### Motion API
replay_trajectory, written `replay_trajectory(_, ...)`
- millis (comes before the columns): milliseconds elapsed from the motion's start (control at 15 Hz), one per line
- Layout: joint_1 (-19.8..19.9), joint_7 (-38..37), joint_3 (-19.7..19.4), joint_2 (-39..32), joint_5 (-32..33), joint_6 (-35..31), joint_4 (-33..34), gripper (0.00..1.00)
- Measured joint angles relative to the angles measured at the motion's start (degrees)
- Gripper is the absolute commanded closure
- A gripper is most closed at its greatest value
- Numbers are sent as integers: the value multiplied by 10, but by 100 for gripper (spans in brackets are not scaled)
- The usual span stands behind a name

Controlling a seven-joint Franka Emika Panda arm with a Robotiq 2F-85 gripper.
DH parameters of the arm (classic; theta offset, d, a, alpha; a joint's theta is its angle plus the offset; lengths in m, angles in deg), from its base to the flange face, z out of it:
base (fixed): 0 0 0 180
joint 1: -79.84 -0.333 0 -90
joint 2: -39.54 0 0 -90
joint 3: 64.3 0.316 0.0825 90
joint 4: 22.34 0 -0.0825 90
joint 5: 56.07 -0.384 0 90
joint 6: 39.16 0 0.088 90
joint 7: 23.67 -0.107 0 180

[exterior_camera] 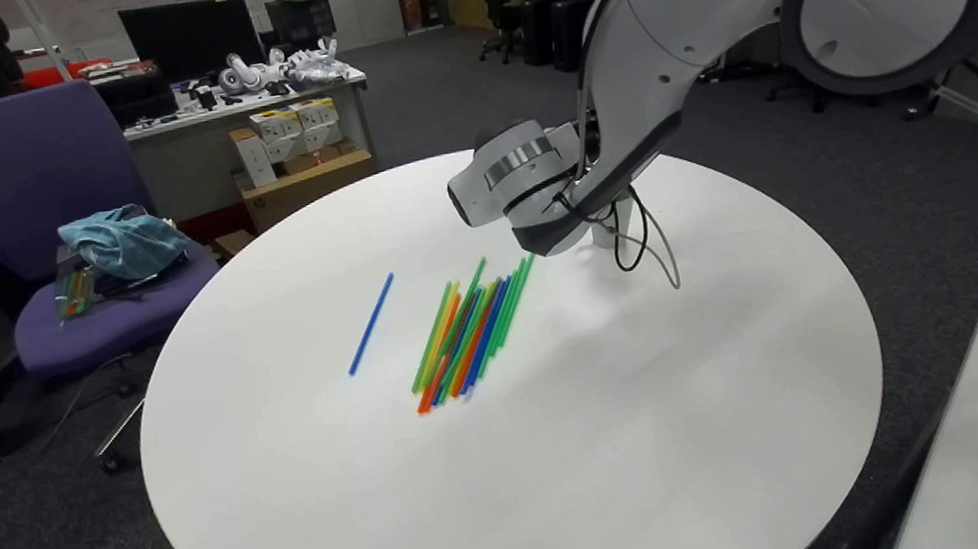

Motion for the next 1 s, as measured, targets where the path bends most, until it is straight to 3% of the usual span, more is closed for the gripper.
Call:
replay_trajectory(133, 0, 0, 7, -5, -9, -5, 6, 100)
replay_trajectory(267, 0, 0, 14, -12, -20, -11, 13, 72)
replay_trajectory(867, -2, 0, 18, -3, -54, -58, 19, 6)
replay_trajectory(1000, -3, 0, 19, 12, -54, -58, 20, 0)
